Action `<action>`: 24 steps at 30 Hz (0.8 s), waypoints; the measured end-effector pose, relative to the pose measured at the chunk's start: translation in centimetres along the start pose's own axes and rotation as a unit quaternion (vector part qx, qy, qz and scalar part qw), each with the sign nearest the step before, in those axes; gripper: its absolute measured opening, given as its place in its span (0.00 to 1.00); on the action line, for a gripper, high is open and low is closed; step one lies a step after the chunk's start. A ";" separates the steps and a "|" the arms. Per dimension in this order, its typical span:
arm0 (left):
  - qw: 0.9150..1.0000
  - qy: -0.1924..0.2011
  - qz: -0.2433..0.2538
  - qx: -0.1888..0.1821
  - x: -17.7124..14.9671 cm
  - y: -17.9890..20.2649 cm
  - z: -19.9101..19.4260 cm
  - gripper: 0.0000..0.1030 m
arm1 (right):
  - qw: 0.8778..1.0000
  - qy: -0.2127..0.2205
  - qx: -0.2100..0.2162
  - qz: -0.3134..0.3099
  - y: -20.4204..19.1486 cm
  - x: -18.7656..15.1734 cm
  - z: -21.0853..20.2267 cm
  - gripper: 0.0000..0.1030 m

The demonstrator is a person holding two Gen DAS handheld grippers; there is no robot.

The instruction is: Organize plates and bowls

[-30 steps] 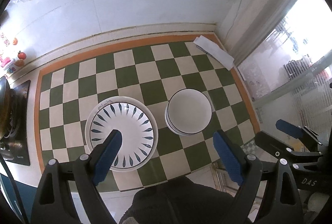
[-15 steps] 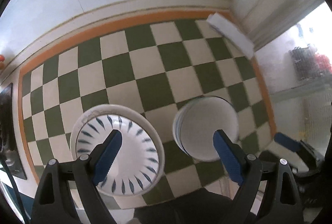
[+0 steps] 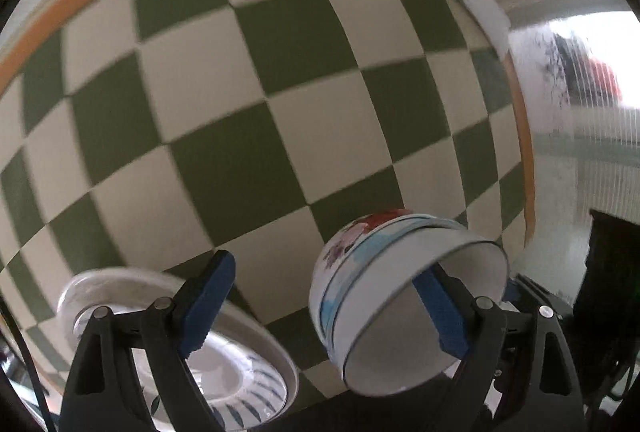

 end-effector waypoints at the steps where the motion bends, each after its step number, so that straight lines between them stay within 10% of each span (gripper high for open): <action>1: 1.000 -0.006 0.002 -0.006 0.1 0.1 0.4 0.86 | 1.000 -0.005 0.007 0.006 0.3 0.1 0.6 0.87; 7: 0.998 -0.039 0.020 -0.041 0.2 0.9 2.9 0.76 | 0.999 -0.021 0.044 0.019 1.6 0.5 3.7 0.71; 11: 0.996 -0.044 0.026 -0.067 0.2 1.5 3.1 0.52 | 0.998 -0.030 0.048 0.017 2.0 0.8 5.2 0.63; 24: 0.999 -0.019 0.020 -0.045 -1.2 1.6 2.3 0.51 | 0.995 -0.033 0.087 0.045 1.8 0.6 6.6 0.55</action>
Point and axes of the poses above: each gripper's, at about its wrist camera, not at the fingertips, and z roughly the way its jaws point, y to its right, x to its top, the point moved 3 cm from there along z, roughly the way its jaws point, and after that the axes turned 1 degree about y, right-handed, at the moved point
